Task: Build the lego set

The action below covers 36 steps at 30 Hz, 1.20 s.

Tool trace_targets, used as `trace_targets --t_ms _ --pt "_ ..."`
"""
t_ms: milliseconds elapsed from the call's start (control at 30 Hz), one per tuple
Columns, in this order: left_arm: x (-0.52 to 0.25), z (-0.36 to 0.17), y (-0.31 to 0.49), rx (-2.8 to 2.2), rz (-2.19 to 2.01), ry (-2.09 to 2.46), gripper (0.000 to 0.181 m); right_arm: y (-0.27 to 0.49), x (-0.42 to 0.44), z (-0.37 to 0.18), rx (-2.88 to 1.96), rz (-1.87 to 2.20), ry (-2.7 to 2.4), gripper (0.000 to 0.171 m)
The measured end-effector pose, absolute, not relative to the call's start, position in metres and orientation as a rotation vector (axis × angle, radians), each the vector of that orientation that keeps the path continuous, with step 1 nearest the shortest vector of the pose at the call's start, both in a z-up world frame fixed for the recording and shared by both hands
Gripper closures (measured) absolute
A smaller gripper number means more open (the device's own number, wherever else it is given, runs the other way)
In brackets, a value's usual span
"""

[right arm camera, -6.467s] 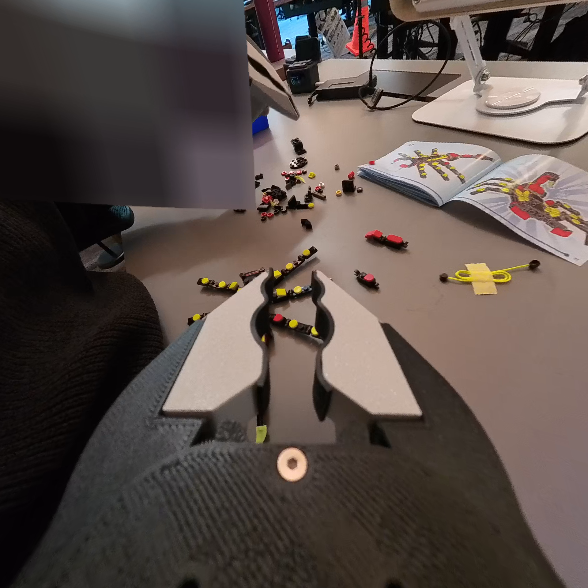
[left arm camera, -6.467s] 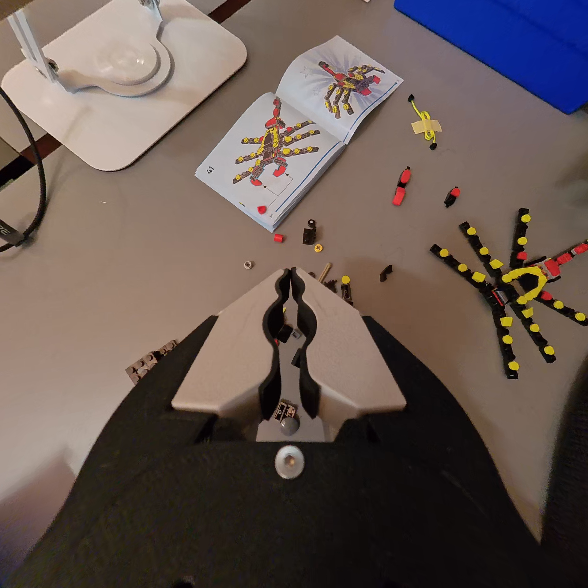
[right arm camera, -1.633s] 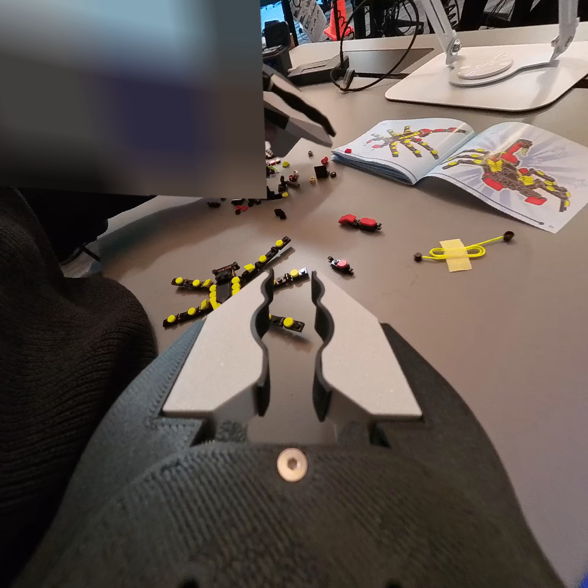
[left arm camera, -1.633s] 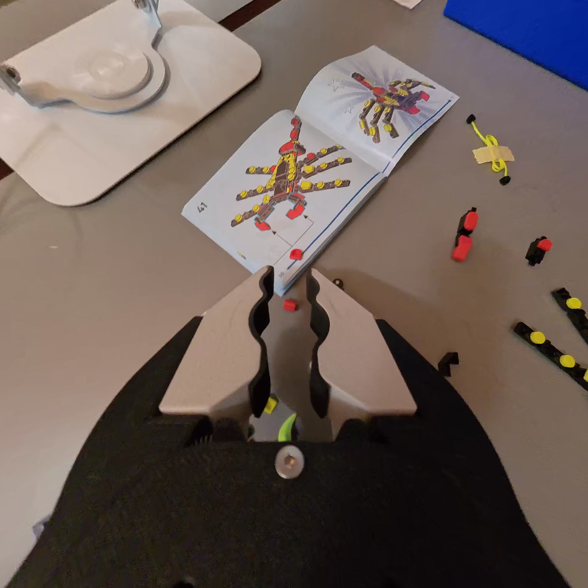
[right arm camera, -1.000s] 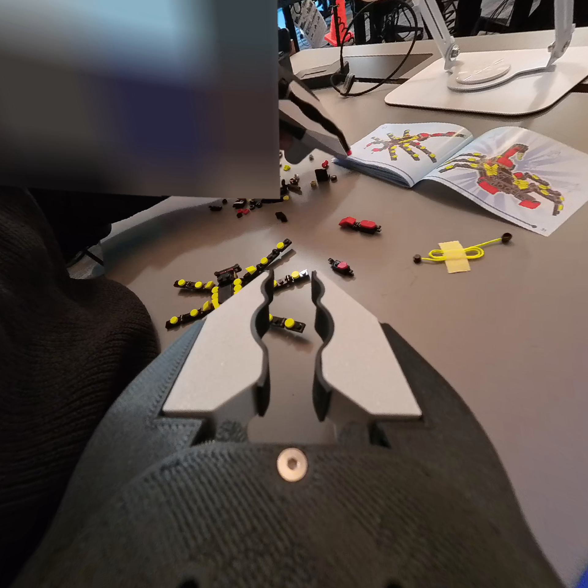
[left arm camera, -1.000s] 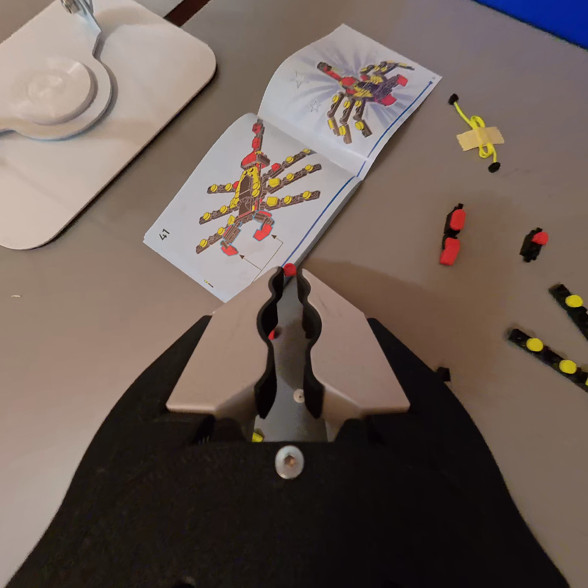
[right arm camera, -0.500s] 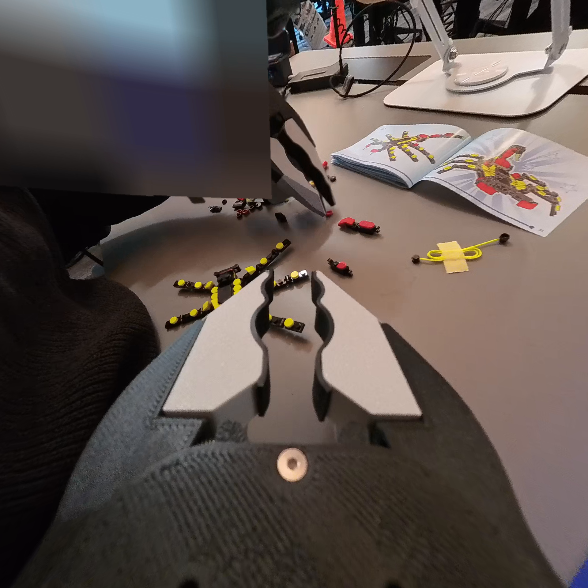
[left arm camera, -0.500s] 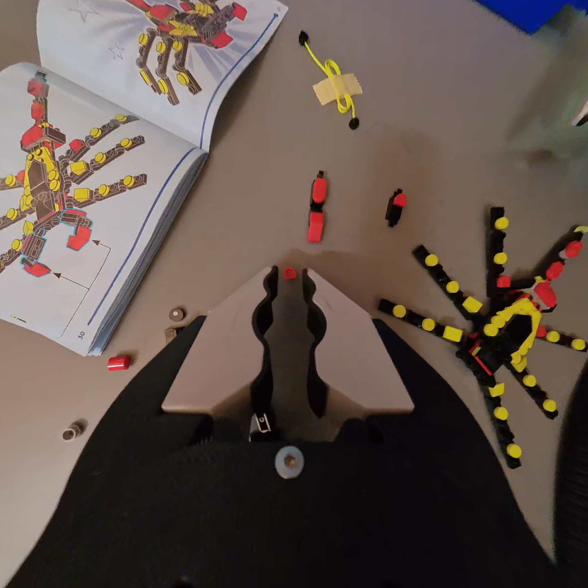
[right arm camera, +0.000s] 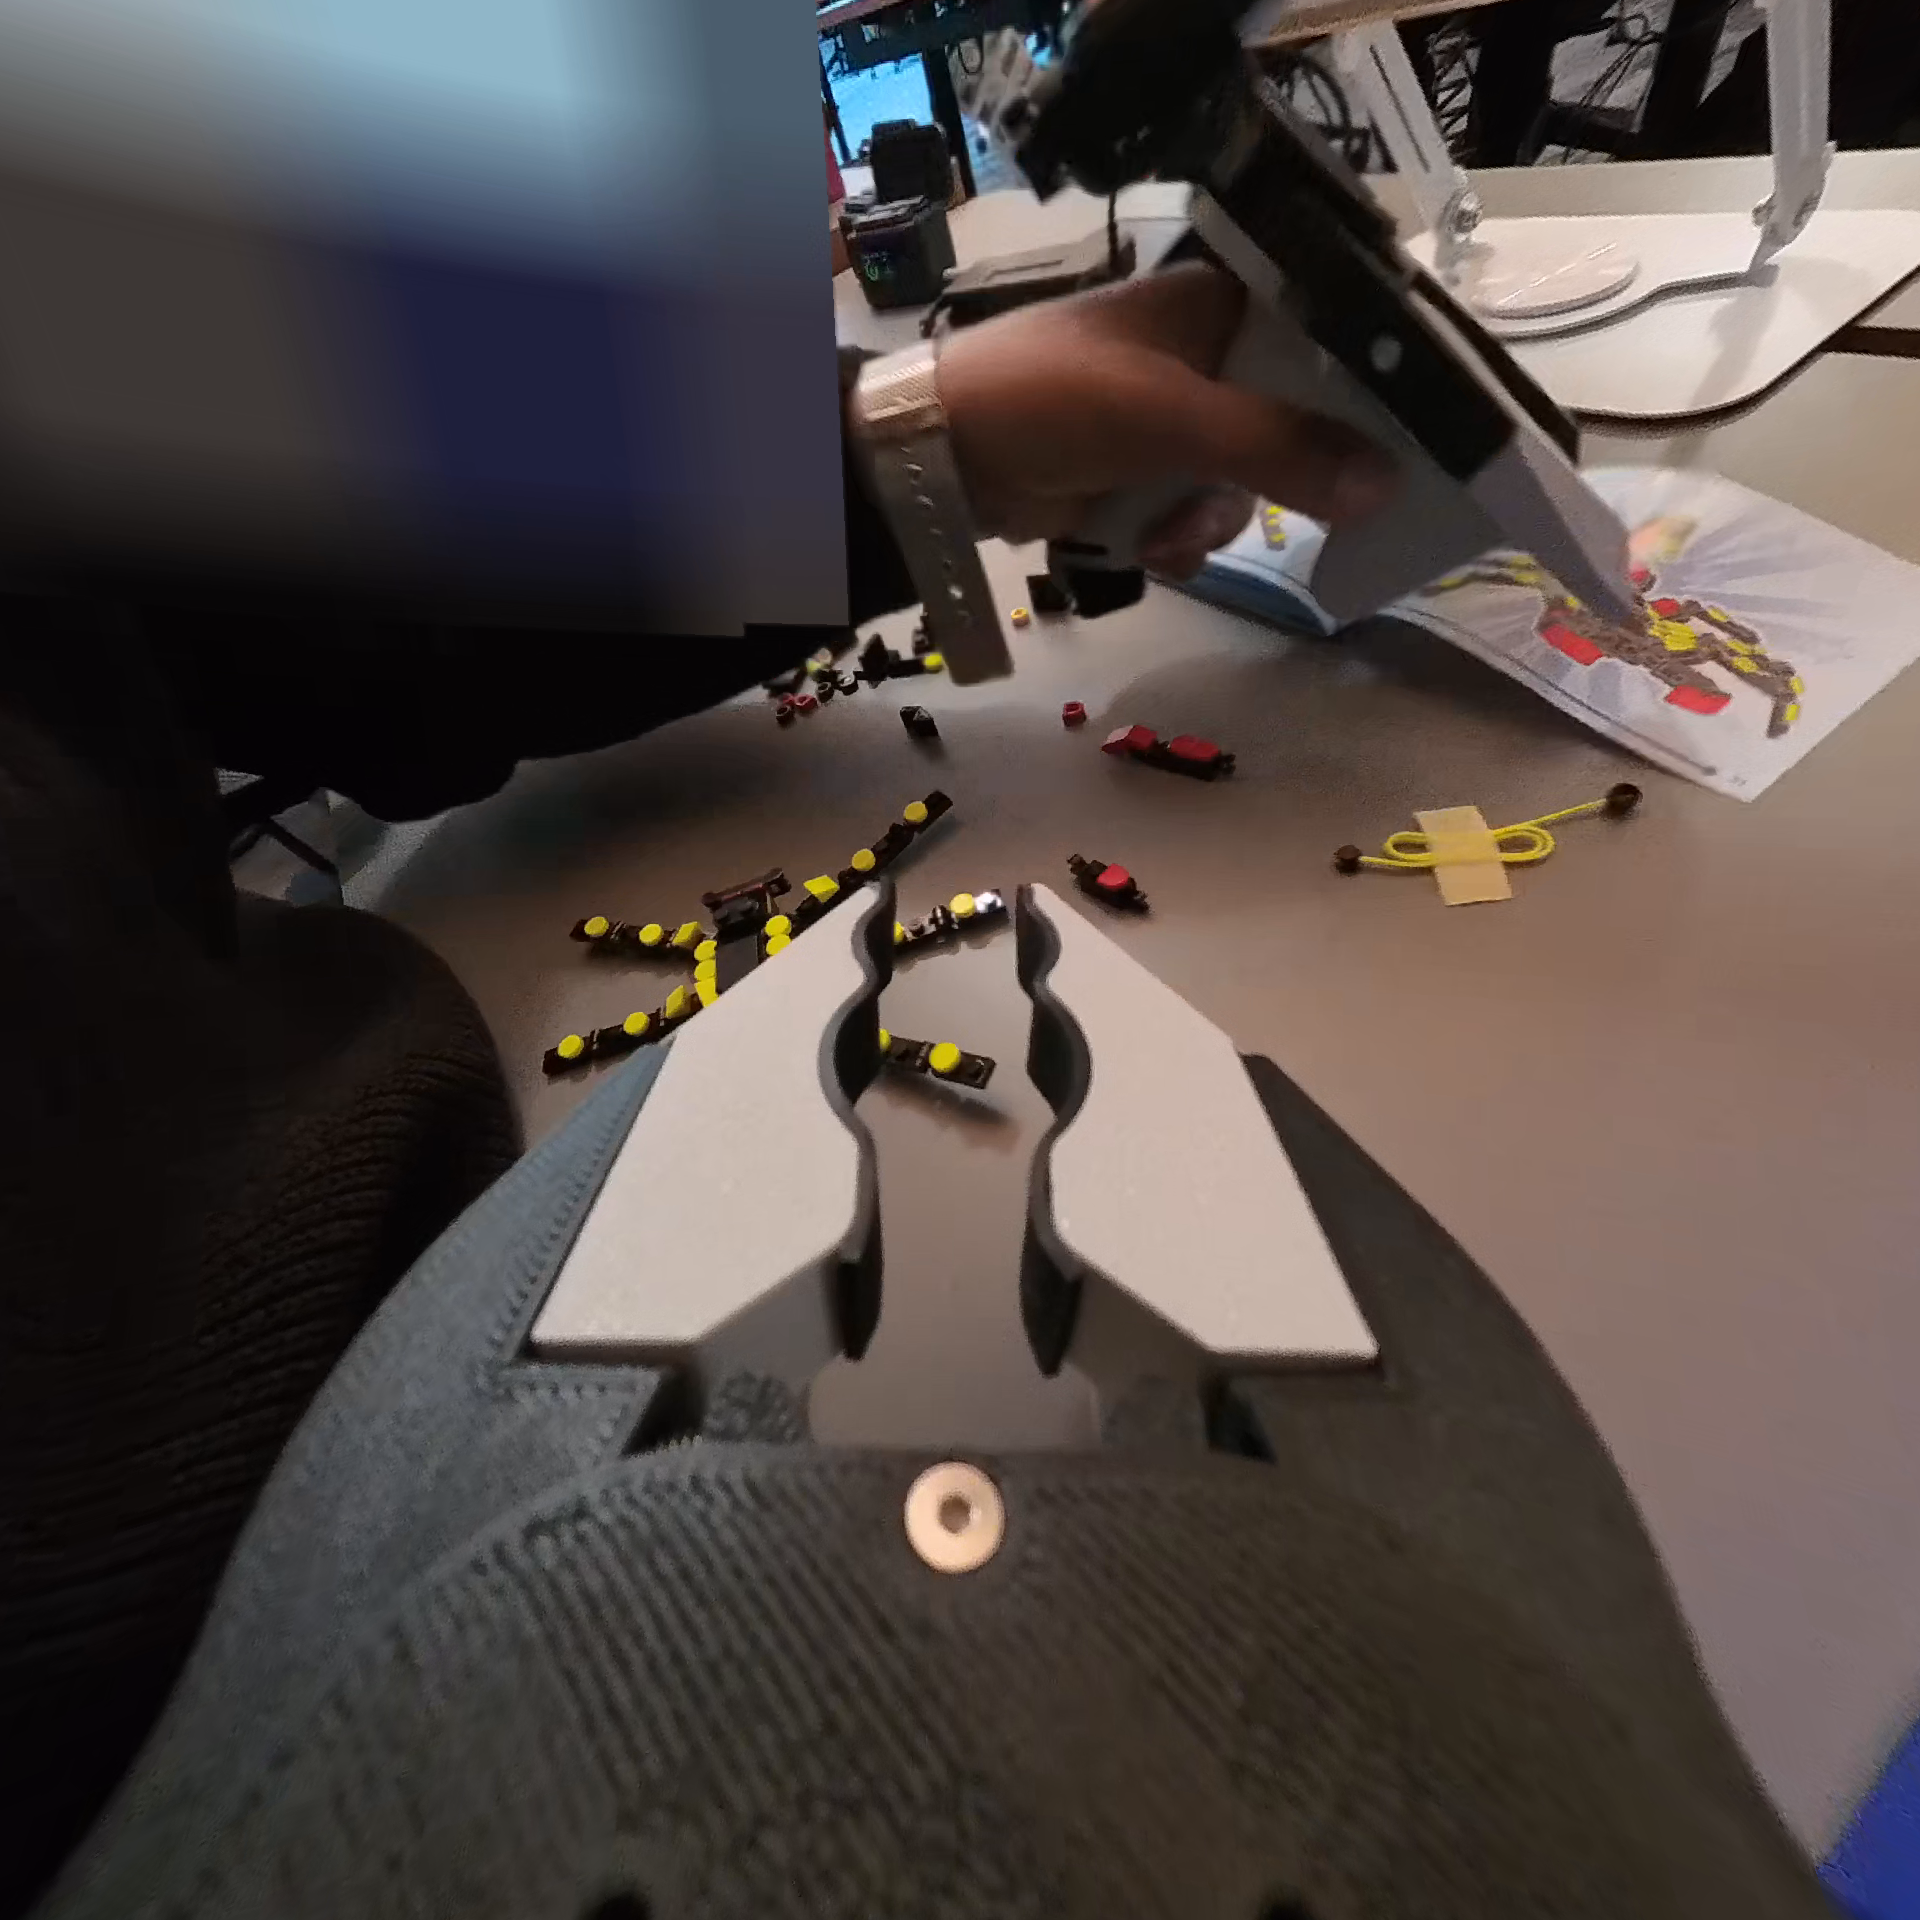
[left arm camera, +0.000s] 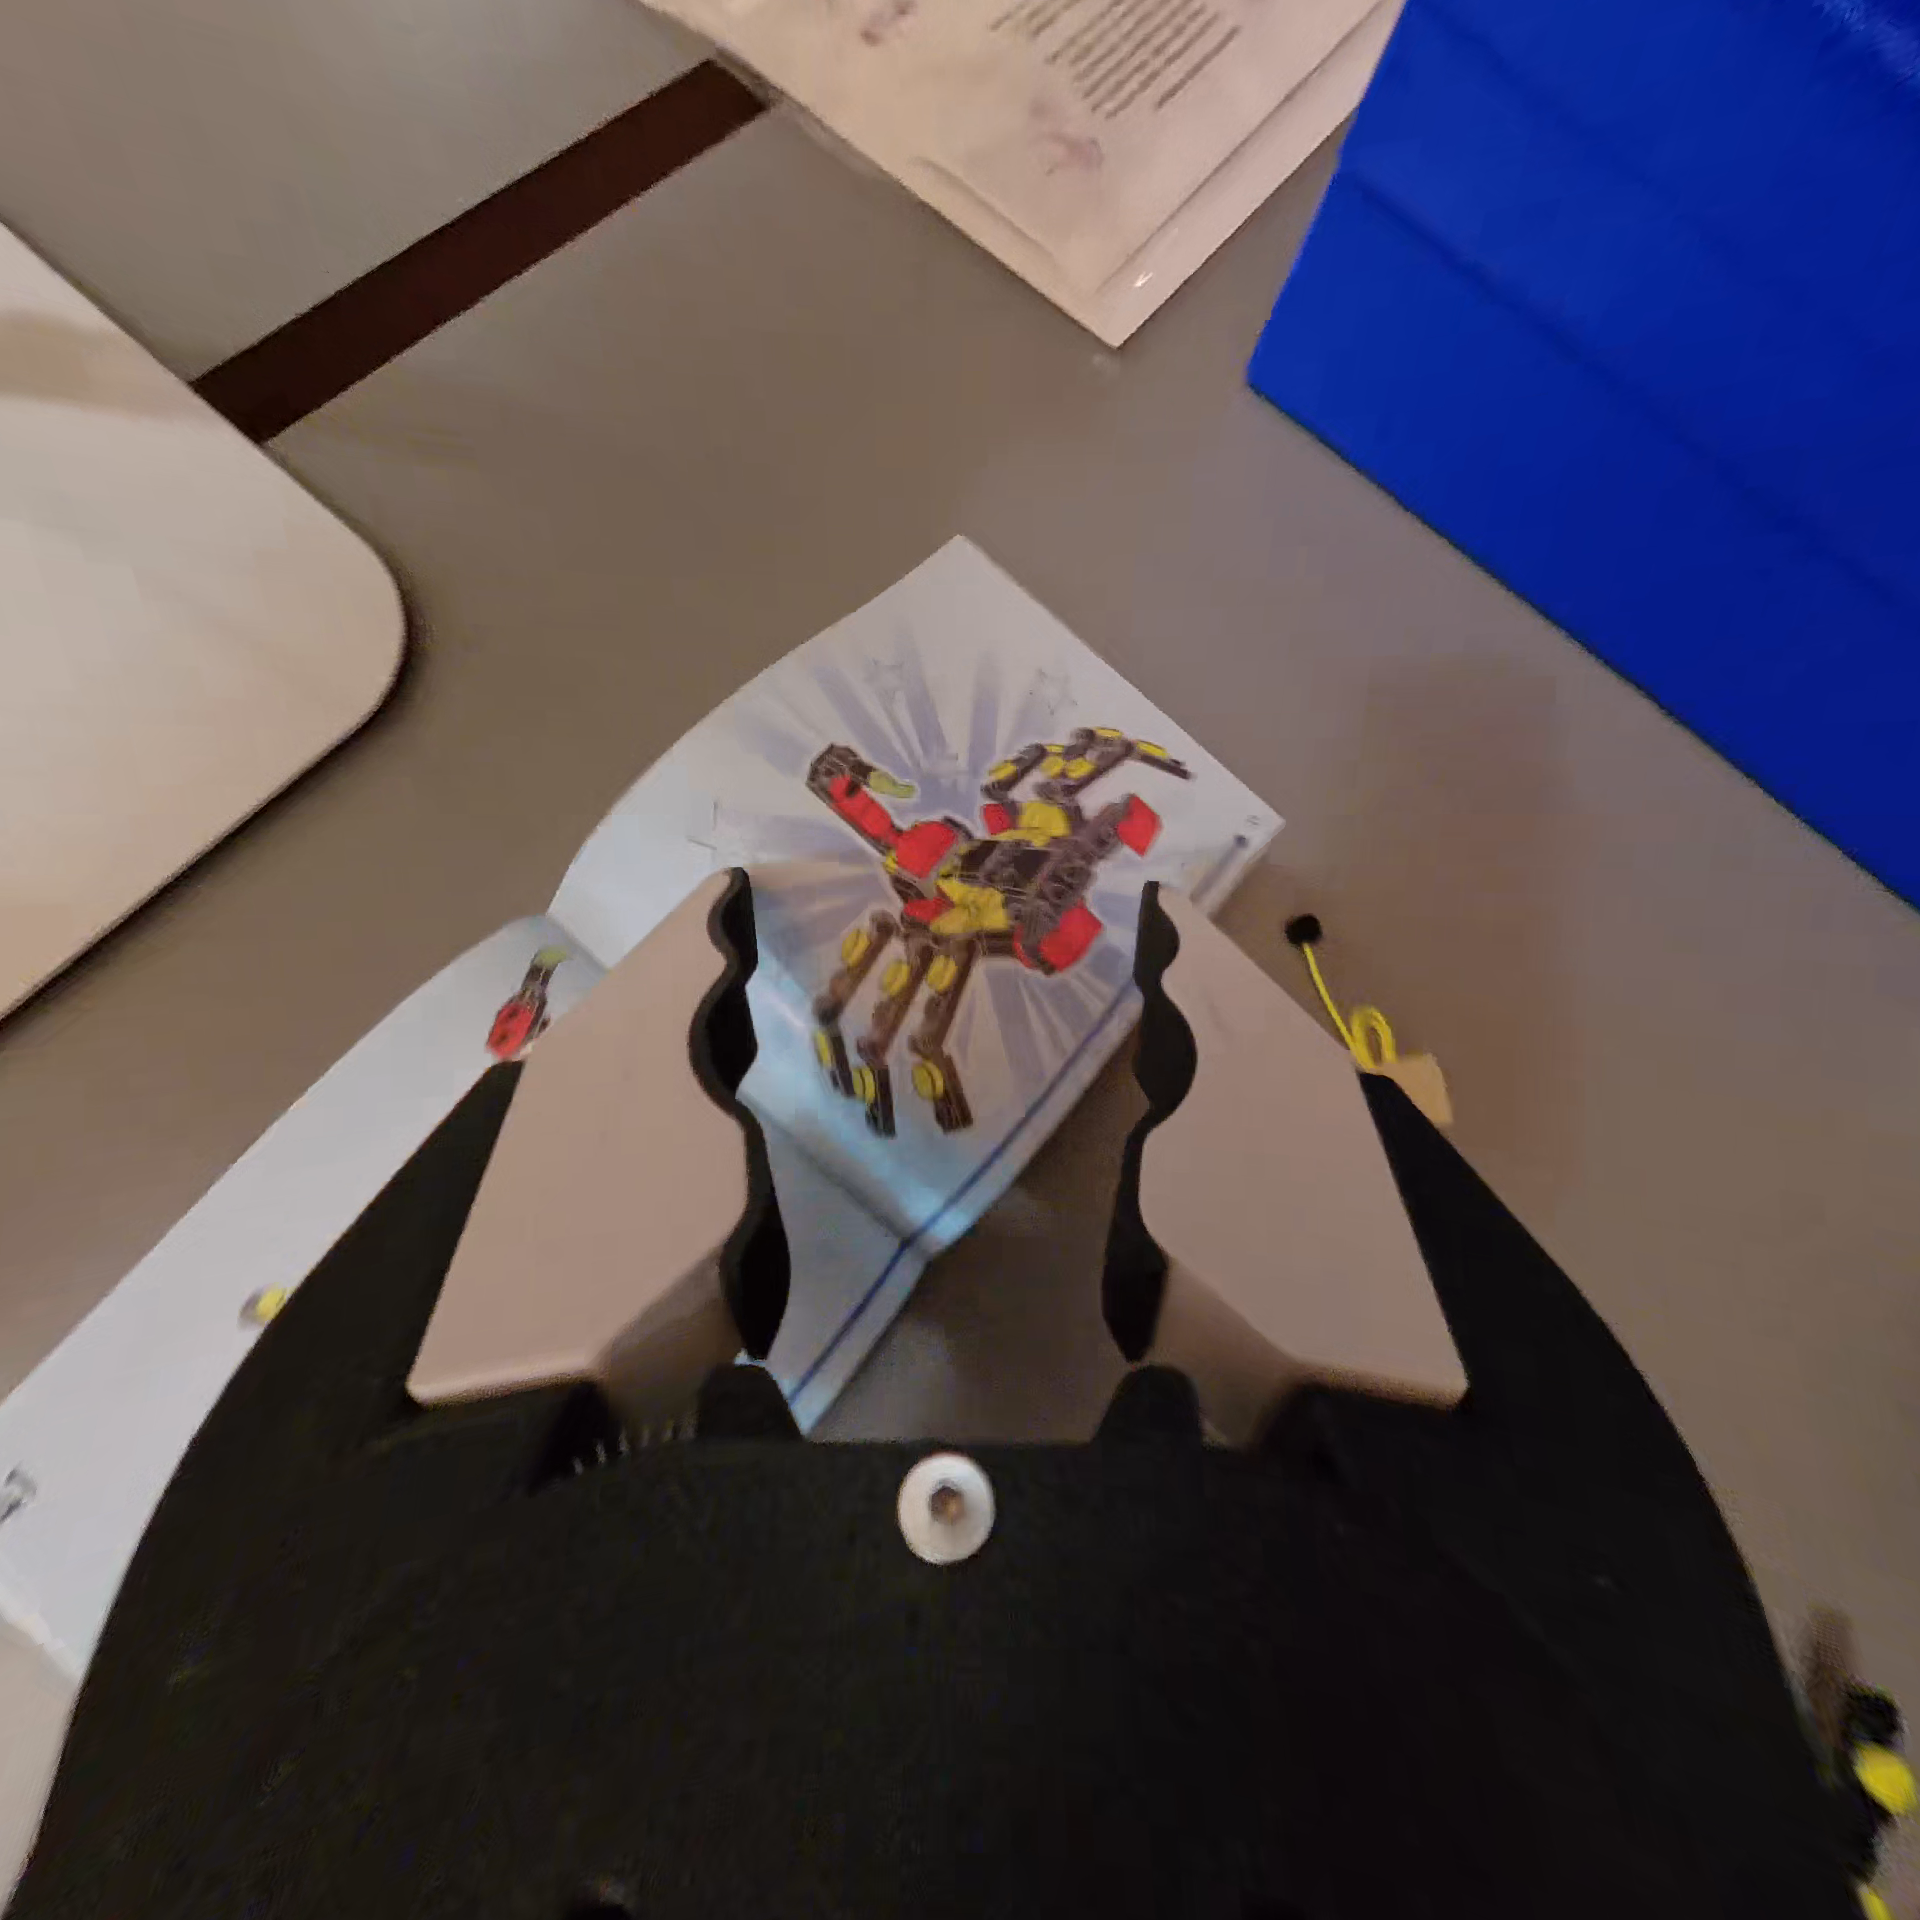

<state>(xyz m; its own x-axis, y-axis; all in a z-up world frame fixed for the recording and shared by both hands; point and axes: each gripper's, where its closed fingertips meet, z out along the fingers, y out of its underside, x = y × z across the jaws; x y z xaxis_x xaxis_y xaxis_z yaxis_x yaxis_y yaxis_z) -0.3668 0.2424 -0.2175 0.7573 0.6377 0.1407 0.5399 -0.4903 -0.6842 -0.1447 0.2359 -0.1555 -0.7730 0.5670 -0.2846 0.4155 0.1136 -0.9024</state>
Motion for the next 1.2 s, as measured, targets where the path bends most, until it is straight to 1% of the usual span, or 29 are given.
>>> trace_targets --t_ms 100,133,200,267,367,467,500,533,600,633,667,767,800,833,933,967,1067,1133,1200 --pt "-0.371 -0.238 0.247 -2.286 0.224 -0.872 0.113 0.238 -0.145 -0.152 -1.009 1.771 -2.225 0.150" --pt "-0.374 -0.237 0.247 -2.283 0.268 -0.855 0.119 0.239 -0.145 -0.151 -1.013 1.780 -2.221 0.150" --pt "-0.373 -0.237 0.246 -2.282 0.265 -0.850 0.124 0.239 -0.145 -0.151 -1.018 1.793 -2.215 0.150" --pt "-0.374 -0.237 0.245 -2.278 0.249 -0.861 0.135 0.239 -0.145 -0.150 -1.023 1.802 -2.215 0.150" --pt "-0.376 -0.237 0.244 -2.276 0.248 -0.854 0.147 0.239 -0.145 -0.150 -1.028 1.810 -2.212 0.150" --pt "-0.372 -0.237 0.248 -2.258 0.200 -0.848 0.168 0.239 -0.146 -0.150 -1.033 1.810 -2.209 0.150" --pt "-0.370 -0.237 0.250 -2.254 0.177 -0.843 0.178 0.239 -0.146 -0.150 -1.034 1.809 -2.210 0.150" --pt "-0.369 -0.236 0.252 -2.245 0.160 -0.846 0.181 0.239 -0.145 -0.150 -1.034 1.807 -2.211 0.150" --pt "-0.369 -0.235 0.251 -2.237 0.160 -0.859 0.181 0.239 -0.145 -0.150 -1.031 1.803 -2.212 0.150" --pt "-0.368 -0.232 0.251 -2.230 0.155 -0.853 0.178 0.239 -0.145 -0.150 -1.030 1.801 -2.211 0.150" --pt "-0.365 -0.228 0.253 -2.216 0.144 -0.838 0.162 0.239 -0.146 -0.151 -1.031 1.800 -2.211 0.150" --pt "-0.358 -0.222 0.256 -2.216 0.163 -0.794 0.108 0.239 -0.146 -0.151 -1.039 1.805 -2.212 0.150" --pt "-0.359 -0.223 0.254 -2.239 0.211 -0.790 0.097 0.239 -0.146 -0.151 -1.039 1.807 -2.212 0.150" --pt "-0.362 -0.225 0.250 -2.261 0.271 -0.795 0.092 0.239 -0.146 -0.151 -1.038 1.806 -2.214 0.150" --pt "-0.370 -0.235 0.243 -2.320 0.385 -0.800 0.094 0.239 -0.146 -0.151 -1.033 1.803 -2.212 0.150" --pt "-0.369 -0.237 0.245 -2.316 0.354 -0.806 0.096 0.239 -0.146 -0.151 -1.034 1.804 -2.211 0.150" --pt "-0.364 -0.238 0.248 -2.304 0.269 -0.821 0.113 0.240 -0.146 -0.150 -1.035 1.804 -2.207 0.150" --pt "-0.364 -0.237 0.248 -2.310 0.262 -0.815 0.138 0.240 -0.146 -0.150 -1.036 1.804 -2.208 0.150" --pt "-0.363 -0.236 0.249 -2.313 0.239 -0.814 0.171 0.240 -0.146 -0.150 -1.036 1.806 -2.209 0.150"
